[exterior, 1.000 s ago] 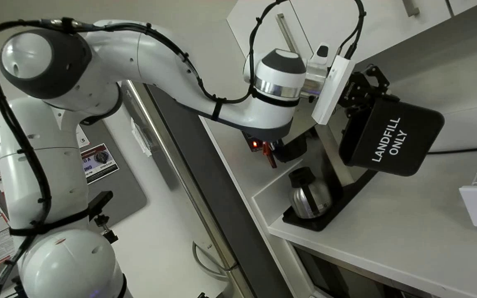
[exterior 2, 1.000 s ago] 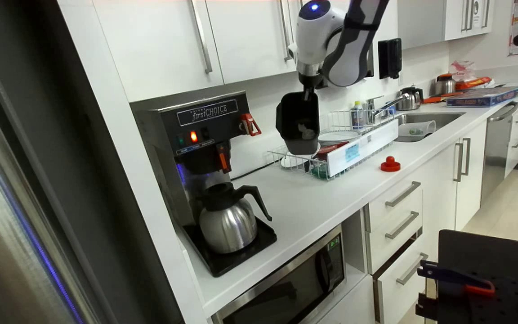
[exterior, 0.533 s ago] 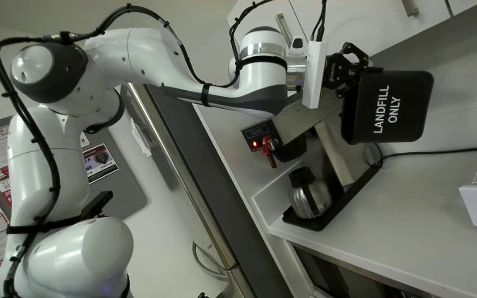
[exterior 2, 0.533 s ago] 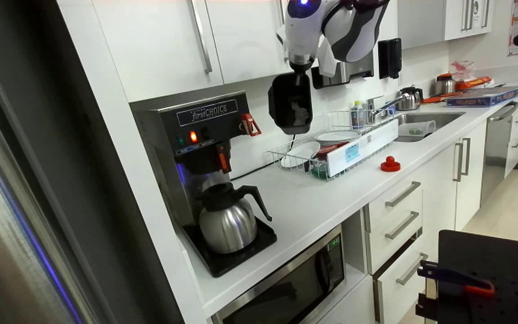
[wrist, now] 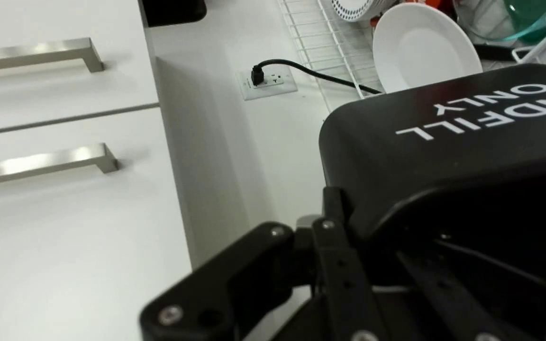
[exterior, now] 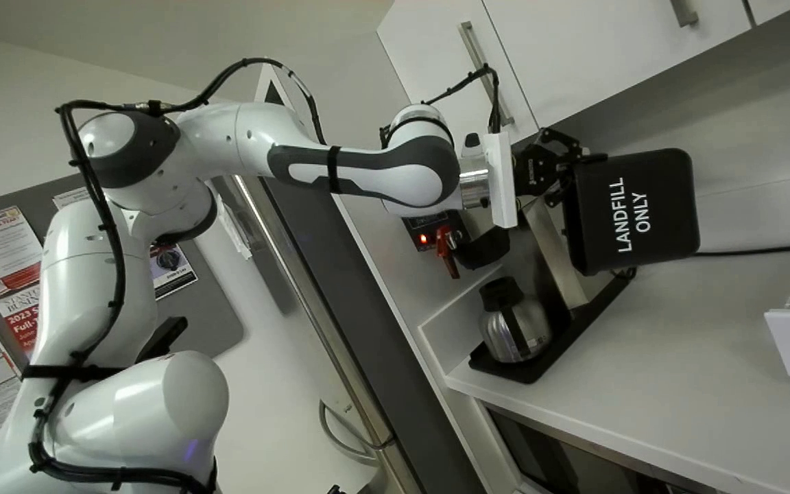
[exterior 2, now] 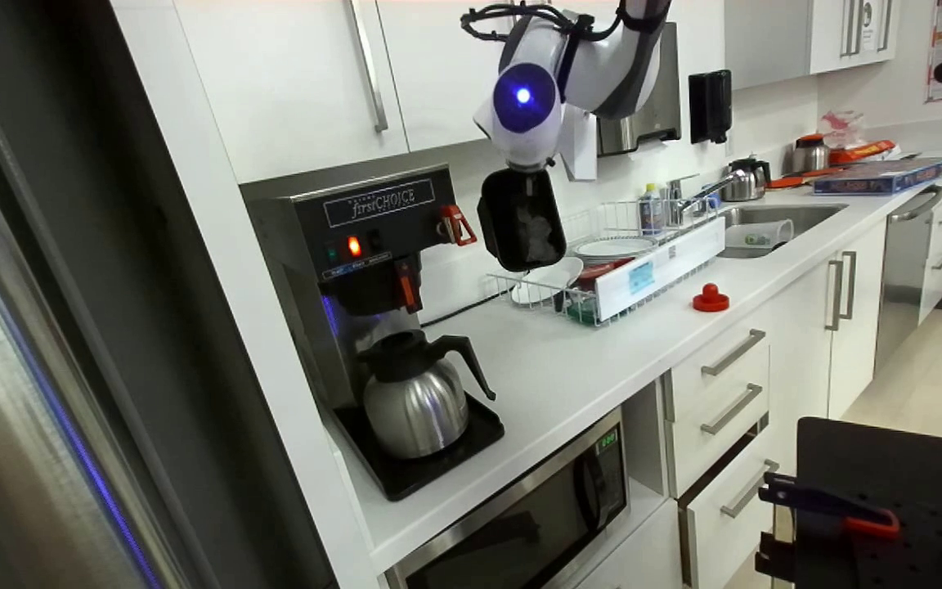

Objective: Spill the waste out of the black bin and onto the counter

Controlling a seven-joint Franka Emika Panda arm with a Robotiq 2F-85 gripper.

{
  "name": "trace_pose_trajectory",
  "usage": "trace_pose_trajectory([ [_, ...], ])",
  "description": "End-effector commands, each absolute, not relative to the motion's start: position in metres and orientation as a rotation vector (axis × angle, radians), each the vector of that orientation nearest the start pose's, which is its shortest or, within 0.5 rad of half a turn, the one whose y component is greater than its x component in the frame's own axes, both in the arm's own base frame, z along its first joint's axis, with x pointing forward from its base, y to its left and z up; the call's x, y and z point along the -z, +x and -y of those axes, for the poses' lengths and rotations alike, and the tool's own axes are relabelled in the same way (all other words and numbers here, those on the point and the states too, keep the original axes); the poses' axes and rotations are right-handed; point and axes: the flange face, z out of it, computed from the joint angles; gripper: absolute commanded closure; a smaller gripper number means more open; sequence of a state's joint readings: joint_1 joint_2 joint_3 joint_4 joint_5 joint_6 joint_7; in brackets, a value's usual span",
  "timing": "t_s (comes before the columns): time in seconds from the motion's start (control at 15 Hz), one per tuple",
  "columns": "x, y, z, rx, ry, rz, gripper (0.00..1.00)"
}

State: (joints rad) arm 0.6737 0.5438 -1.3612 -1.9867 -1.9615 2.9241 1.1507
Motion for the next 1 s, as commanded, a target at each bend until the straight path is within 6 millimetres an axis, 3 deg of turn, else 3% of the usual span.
trace_pose_trajectory([
  [0.0,-0.363,0.505,0.300,-0.385,1.776,-0.343,0.98],
  [0.13,-0.355,0.496,0.307,-0.392,1.815,-0.361,0.98],
  [0.2,-0.356,0.500,0.301,-0.374,1.808,-0.358,0.93],
  [0.47,-0.359,0.495,0.306,-0.361,1.808,-0.348,0.93],
  [0.53,-0.359,0.495,0.306,-0.361,1.809,-0.348,0.98],
  [0.6,-0.345,0.501,0.304,-0.353,1.723,-0.350,0.98],
  [0.93,-0.341,0.512,0.280,-0.415,1.433,-0.336,0.98],
])
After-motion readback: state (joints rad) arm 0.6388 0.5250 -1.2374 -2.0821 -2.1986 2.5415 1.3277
